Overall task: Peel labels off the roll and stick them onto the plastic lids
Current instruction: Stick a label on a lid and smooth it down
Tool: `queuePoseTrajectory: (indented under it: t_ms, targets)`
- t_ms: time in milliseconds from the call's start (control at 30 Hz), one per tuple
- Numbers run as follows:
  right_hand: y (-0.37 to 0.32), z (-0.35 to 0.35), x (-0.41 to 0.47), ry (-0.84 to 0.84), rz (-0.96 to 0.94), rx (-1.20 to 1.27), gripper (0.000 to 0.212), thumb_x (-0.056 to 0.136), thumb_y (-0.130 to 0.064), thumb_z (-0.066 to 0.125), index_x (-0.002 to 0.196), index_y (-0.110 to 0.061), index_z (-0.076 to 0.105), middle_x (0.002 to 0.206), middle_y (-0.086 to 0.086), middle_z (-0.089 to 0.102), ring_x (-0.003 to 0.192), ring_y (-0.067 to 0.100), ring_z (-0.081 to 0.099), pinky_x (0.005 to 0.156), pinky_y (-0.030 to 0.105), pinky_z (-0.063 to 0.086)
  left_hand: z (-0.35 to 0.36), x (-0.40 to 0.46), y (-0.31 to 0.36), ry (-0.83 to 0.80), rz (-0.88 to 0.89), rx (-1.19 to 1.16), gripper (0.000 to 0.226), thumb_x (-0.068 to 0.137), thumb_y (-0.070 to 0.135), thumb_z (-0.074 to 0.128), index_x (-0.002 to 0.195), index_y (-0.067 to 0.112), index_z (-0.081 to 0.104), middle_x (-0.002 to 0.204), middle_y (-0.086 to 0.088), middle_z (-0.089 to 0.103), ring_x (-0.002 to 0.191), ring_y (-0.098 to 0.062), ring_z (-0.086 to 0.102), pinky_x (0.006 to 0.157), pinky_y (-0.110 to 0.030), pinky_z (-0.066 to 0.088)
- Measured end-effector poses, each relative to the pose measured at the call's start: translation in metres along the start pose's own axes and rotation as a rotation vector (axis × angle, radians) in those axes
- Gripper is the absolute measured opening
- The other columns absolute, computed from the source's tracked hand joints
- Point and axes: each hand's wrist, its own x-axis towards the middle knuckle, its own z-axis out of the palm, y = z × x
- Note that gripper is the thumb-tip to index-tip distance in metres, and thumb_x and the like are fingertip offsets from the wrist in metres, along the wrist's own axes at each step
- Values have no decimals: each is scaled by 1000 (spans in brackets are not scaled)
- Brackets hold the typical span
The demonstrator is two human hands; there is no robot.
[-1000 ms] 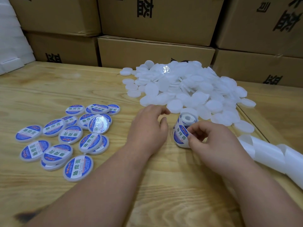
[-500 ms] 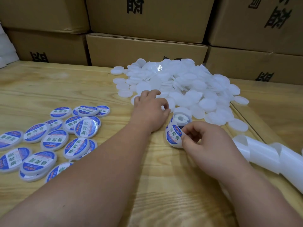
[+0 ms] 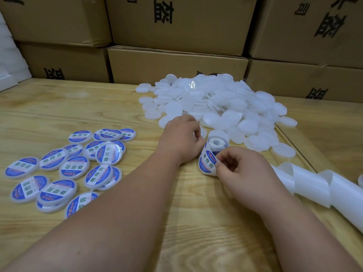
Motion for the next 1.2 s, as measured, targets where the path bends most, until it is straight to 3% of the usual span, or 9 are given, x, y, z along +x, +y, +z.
queuePoseTrajectory:
  t_ms: [167, 333, 400, 500, 567, 667, 733, 967, 1200]
  targets:
    - [0, 0, 1, 9, -1, -10, 14, 86, -26, 66, 77, -37, 66, 72, -23, 65, 58, -2, 56, 55, 10, 43, -1, -3, -1, 68, 53, -122, 24, 83, 20, 66, 106, 20, 61, 117, 5, 60, 109, -20, 56, 97, -38, 44]
    - [0, 1, 1, -8, 10, -34, 13, 88, -28, 65, 77, -34, 66, 76, -27, 64, 64, -2, 58, 51, 13, 41, -7, -11, -2, 195, -83, -323, 37, 79, 25, 57, 116, 25, 53, 120, 11, 54, 104, 3, 44, 87, -13, 38]
    - [0, 1, 1, -17, 19, -26, 13, 88, -28, 64, 77, -34, 66, 77, -27, 65, 63, -1, 58, 55, 20, 44, -13, -17, 0, 240, -126, -401, 37, 78, 26, 52, 116, 27, 51, 117, 11, 54, 104, 1, 46, 86, -8, 35]
    - [-1, 1, 0, -23, 35, -14, 13, 89, -29, 64, 77, -33, 66, 80, -26, 65, 65, 1, 59, 59, 26, 49, -22, -37, 5, 332, -185, -594, 26, 87, 22, 46, 110, 25, 59, 110, 5, 60, 103, -18, 55, 88, -32, 46]
    - [-1, 0, 0, -23, 37, -15, 13, 89, -29, 64, 77, -34, 66, 81, -25, 66, 66, 2, 60, 58, 24, 48, -31, -57, 13, 355, -230, -749, 27, 87, 21, 42, 95, 35, 64, 102, 5, 63, 93, -23, 57, 74, -33, 45]
    - [-3, 2, -1, -23, 31, 3, 14, 90, -29, 64, 76, -33, 66, 78, -22, 66, 66, 5, 60, 51, 18, 45, -42, -87, 28, 341, -291, -896, 19, 87, 41, 44, 80, 39, 61, 84, 9, 61, 72, -16, 51, 62, -28, 39]
    - [-5, 2, -2, -13, 21, 20, 16, 90, -29, 65, 75, -32, 67, 76, -20, 66, 64, 6, 59, 54, 19, 46, -46, -101, 37, 310, -339, -903, 14, 82, 51, 58, 79, 37, 55, 73, 10, 56, 63, -10, 48, 59, -26, 43]
    - [-8, 1, -1, 27, -25, 16, 19, 92, -40, 66, 75, -30, 67, 71, -15, 66, 55, 1, 54, 50, 17, 38, -42, -95, 45, 35, -236, -733, 28, 86, 15, 75, 84, 38, 61, 78, 24, 66, 60, 4, 57, 57, -10, 43]
    - [-5, 0, 1, 7, -24, 80, 17, 96, -34, 63, 81, -31, 71, 77, -21, 69, 68, -1, 61, 56, 17, 40, -39, -86, 44, -46, -181, -793, 24, 83, 16, 79, 89, 36, 66, 89, 15, 69, 72, -5, 65, 66, -17, 49]
